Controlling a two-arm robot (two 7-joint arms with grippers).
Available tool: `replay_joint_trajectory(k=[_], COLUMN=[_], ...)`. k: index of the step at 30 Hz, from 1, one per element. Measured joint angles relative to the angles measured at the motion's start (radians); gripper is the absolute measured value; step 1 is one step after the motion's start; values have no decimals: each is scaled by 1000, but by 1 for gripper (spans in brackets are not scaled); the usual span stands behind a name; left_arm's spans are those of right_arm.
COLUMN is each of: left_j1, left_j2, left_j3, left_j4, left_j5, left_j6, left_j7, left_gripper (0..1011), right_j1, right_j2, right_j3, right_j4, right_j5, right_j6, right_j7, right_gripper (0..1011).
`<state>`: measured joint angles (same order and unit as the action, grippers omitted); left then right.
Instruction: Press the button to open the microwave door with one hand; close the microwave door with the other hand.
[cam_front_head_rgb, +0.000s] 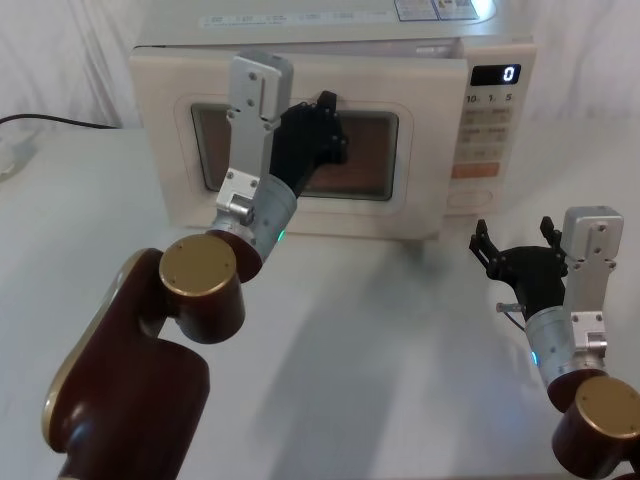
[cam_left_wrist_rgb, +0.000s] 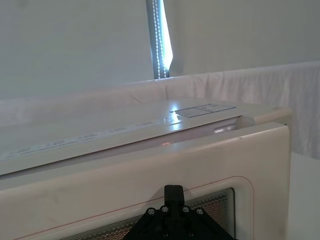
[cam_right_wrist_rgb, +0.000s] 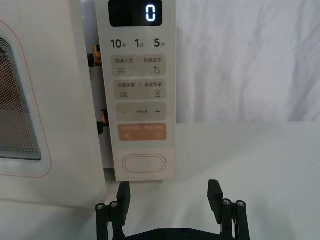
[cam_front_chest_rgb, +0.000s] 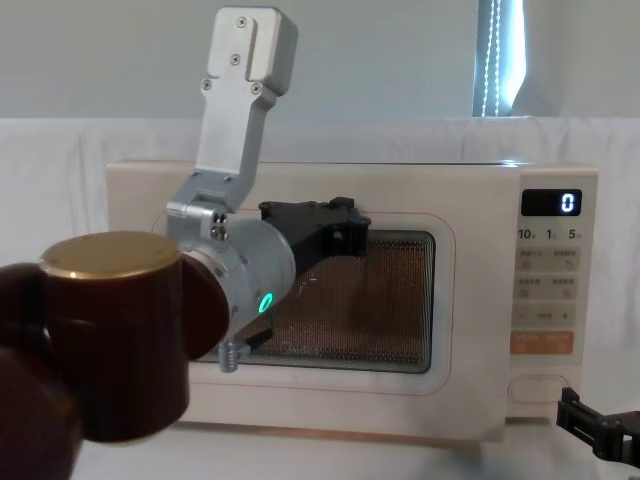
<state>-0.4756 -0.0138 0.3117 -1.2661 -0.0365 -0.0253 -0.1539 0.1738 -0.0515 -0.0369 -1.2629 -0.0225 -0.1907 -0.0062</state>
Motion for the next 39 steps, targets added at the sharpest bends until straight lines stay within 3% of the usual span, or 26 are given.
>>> replay_joint_trajectory(k=[39], left_j1=[-82], left_j2=[-48], left_j3=[1], left_j4=[116], left_j5=[45], left_j6=[-32], left_j7=[24], left_gripper=[0], right_j1=[0], right_j2=[0], right_j3=[0], right_j4=[0], right_j5=[0], right_j6=[0], right_j7=[0], right_gripper=[1002])
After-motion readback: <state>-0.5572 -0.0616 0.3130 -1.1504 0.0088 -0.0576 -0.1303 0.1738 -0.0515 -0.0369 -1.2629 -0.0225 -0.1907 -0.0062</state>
